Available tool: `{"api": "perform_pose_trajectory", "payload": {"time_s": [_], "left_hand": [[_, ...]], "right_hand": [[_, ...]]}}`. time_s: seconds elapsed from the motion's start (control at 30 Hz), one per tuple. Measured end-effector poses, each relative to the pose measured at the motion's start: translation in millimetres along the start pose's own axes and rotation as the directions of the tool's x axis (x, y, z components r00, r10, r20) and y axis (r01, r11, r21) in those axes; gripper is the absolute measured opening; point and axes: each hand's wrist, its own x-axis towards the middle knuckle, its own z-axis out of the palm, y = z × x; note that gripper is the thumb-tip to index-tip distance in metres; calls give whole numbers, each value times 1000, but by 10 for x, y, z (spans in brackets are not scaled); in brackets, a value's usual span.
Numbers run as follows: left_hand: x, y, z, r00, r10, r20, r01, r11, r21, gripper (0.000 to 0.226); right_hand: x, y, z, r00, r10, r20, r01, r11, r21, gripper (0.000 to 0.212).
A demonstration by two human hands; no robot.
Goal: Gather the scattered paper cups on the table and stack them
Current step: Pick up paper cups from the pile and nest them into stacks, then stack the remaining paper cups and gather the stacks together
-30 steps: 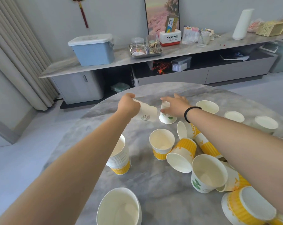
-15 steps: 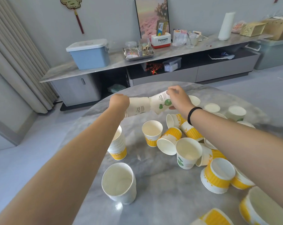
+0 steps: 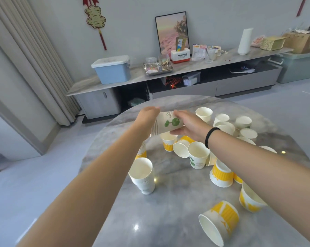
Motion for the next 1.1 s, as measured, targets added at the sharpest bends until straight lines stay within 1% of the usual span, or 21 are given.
{"api": "perform_pose_trajectory", "payload": {"time_s": [0.03,0.1,0.13,0.17,0.2,0.27,0.37,0.43,0.47,0.5,0.57,0.67,0.73,0.9,1.0,1.03,1.07,1.1], "left_hand": [[-97,-8,-22,999,35,16,-37,995,93,11],[-306,-47,-129,995,84,45,-94,943,320,48],[-409,-59,-178,990,129,55,-140,895,424,59],[-520,-61,-230,979,192,67,-199,836,511,64],[-618,-74,-294,968,240,75,-239,782,576,66],[-753,-95,-380,952,297,74,-269,694,668,68],[-916,-146,-499,942,330,69,-258,577,775,63],[-1008,-196,-566,936,343,81,-246,472,846,61],[-1009,-241,-585,933,348,91,-247,437,865,62],[-1018,-289,-600,935,340,99,-245,421,873,62],[-1003,-417,-596,950,296,100,-228,436,870,63],[-990,-636,-538,960,243,135,-234,440,867,60],[-978,-768,-489,963,217,158,-241,437,866,56],[-945,-966,-420,974,146,174,-223,472,853,54],[-952,-1000,-406,973,134,185,-227,470,853,54],[-954,-1000,-401,973,137,187,-229,452,862,54],[-963,-1010,-378,969,151,194,-240,414,878,53],[-983,-1011,-355,963,180,200,-253,355,900,52]], "right_hand": [[-50,47,8,1000,18,-13,-18,1000,-22,19],[-142,171,2,997,41,-63,-52,983,-177,22],[-185,216,-2,996,29,-90,-51,963,-263,25],[-230,245,1,994,2,-108,-37,946,-323,24],[-283,265,22,993,-21,-113,-20,935,-353,21],[-339,286,34,992,-45,-117,-1,931,-366,17],[-447,304,64,993,-41,-112,-7,918,-396,16],[-512,361,76,993,-22,-117,-31,899,-437,15],[-535,387,80,993,-19,-119,-38,889,-456,15],[-564,411,87,993,-15,-117,-43,877,-479,18],[-617,443,98,994,-19,-108,-42,846,-531,26],[-734,449,108,994,-38,-102,-28,814,-580,29],[-807,458,67,996,-10,-91,-47,794,-606,31],[-987,513,-76,993,98,-59,-112,718,-687,32],[-1087,547,-155,991,129,-25,-107,685,-721,33],[-1111,555,-175,991,132,-19,-104,681,-725,32],[-1142,563,-203,991,132,-13,-100,679,-728,30],[-1170,567,-227,991,131,-4,-92,676,-731,29]]}}
